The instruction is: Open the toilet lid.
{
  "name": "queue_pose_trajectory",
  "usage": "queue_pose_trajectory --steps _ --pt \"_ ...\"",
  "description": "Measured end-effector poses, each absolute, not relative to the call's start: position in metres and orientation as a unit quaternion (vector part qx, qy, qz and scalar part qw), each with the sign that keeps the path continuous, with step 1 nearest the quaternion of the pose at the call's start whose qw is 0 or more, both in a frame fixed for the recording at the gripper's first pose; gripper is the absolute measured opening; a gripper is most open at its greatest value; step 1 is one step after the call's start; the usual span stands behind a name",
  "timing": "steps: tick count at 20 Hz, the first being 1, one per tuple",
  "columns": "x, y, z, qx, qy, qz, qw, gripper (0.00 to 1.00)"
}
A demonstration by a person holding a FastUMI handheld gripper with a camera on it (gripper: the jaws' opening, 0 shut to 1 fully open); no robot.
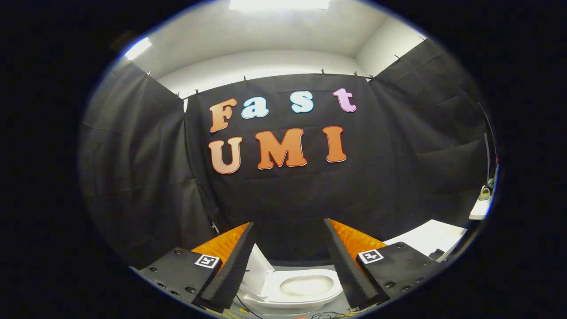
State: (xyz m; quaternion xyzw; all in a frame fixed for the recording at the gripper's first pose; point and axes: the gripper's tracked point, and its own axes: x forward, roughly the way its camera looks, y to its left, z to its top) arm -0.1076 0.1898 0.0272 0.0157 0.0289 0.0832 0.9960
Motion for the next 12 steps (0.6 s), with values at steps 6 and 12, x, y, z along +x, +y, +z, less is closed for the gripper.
queue_pose_trajectory --steps 6,12 --pt "-0.1064 0.2006 0.0254 0.006 0.031 0.091 0.995 0.98" --pt "-0.1054 0.1977 0.022 0.009 0.034 0.089 0.995 0.98"
